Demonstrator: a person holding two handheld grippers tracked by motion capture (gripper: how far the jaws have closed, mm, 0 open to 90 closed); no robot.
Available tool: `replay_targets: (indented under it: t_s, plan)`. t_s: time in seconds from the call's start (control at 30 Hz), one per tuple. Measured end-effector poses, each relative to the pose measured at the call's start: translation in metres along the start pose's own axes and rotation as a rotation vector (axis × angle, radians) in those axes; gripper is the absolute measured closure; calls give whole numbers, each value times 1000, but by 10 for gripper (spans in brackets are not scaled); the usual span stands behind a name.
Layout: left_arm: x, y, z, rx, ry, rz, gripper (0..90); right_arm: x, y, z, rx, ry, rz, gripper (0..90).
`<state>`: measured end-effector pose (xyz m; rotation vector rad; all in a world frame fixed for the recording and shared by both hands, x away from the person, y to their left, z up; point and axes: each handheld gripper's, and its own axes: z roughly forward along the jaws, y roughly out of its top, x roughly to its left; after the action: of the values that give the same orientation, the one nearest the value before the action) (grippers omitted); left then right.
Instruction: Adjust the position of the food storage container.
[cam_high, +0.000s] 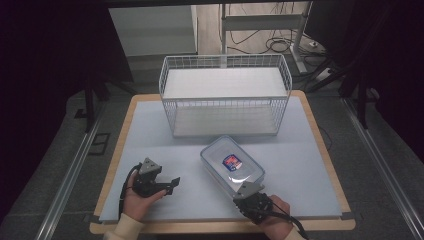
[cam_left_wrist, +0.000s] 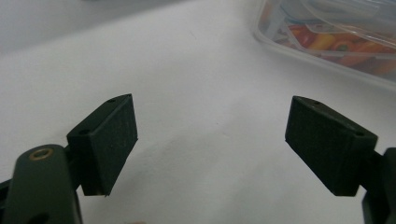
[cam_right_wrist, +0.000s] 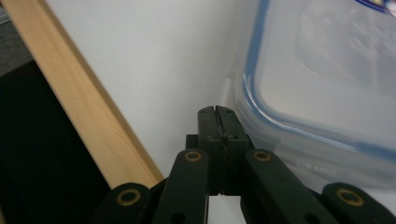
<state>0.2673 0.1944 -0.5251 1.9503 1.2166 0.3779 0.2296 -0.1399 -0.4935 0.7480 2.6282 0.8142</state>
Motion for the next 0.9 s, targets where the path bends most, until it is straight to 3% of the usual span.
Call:
replay_targets:
  t_s: [0.27, 0.37, 0.43, 0.6, 0.77, 0.9]
  plan:
    - [0, 0, 0, 2, 2, 4, 168, -18, -12, -10, -15, -30, 54, 898]
    - [0, 0, 1, 4, 0, 5, 169, -32, -19, -13, -23, -53, 88, 898]
    - [-1, 0, 1, 7, 0, 10, 169, -37, -21, -13, -27, -39, 109, 898]
    - [-1, 0, 1, 2, -1, 3, 169, -30, -19, -15, -34, -10, 92, 898]
    - [-1, 0, 2, 9, -1, 11, 169, -15, -10, -6, -65, 52, 83, 897]
    - [-2, 0, 2, 12, -3, 14, 168, -12, -3, 6, -95, 27, 97, 897]
